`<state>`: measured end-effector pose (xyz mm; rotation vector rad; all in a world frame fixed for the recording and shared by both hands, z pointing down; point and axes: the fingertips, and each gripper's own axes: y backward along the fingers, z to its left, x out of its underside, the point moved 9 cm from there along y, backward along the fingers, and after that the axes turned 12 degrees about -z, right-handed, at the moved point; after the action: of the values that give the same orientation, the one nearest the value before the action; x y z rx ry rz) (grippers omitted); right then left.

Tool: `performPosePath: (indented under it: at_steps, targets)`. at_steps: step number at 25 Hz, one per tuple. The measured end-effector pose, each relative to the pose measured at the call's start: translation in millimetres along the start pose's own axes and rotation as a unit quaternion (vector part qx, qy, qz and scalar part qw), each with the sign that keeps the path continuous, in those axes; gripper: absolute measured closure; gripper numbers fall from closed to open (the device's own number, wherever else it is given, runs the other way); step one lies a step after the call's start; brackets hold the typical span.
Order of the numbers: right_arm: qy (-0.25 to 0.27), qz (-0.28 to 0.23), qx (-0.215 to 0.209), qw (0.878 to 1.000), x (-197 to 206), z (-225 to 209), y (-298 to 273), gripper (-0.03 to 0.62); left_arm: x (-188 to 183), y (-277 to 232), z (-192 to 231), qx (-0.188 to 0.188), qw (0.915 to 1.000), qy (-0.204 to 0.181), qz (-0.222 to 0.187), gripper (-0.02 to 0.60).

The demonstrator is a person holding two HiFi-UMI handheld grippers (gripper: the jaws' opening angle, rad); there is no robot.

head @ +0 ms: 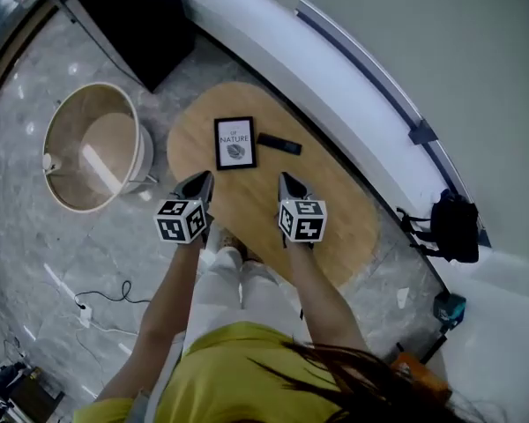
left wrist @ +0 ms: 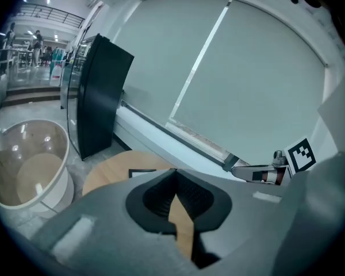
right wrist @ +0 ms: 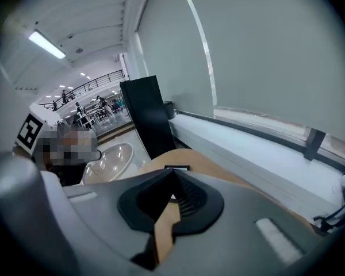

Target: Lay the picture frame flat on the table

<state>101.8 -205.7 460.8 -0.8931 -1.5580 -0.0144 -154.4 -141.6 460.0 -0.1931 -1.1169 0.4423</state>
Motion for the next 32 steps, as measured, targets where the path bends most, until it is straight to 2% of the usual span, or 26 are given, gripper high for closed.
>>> performPosePath:
  at_steps: [5,10,15,19,22,27,32]
  targets:
    - [-0.025,-0.060,0.006,0.998,-34.6,20.4,61.0,0.594,-41.8,43.7,-43.8,0.028,0.9970,-0.049,-0.053,0.580]
    - [0.025,-0.128,-0.003,0.991,-82.3,40.8,115.9,0.594,-76.8,87.4,-82.8,0.032,0.9905,-0.077,-0.110,0.580]
    - [0.082,-0.236,-0.005,0.968,-135.1,67.7,164.4,0.594,-117.2,122.6,-120.4,0.044,0.9759,-0.123,-0.175,0.580]
    - [0.129,-0.290,-0.004,0.948,-166.5,85.7,195.8,0.594,-144.6,144.5,-144.5,0.038,0.9662,-0.147,-0.209,0.580]
    - [0.145,-0.313,-0.004,0.939,-179.3,95.3,213.9,0.594,-160.3,158.4,-160.0,0.037,0.9570,-0.173,-0.230,0.580]
    - [0.162,-0.322,-0.020,0.932,-183.4,105.3,223.1,0.594,-175.7,169.5,-176.0,0.042,0.9453,-0.195,-0.258,0.580]
    - [0.157,-0.320,-0.028,0.934,-180.1,107.2,223.9,0.594,-174.7,171.0,-180.0,0.044,0.9449,-0.194,-0.260,0.580]
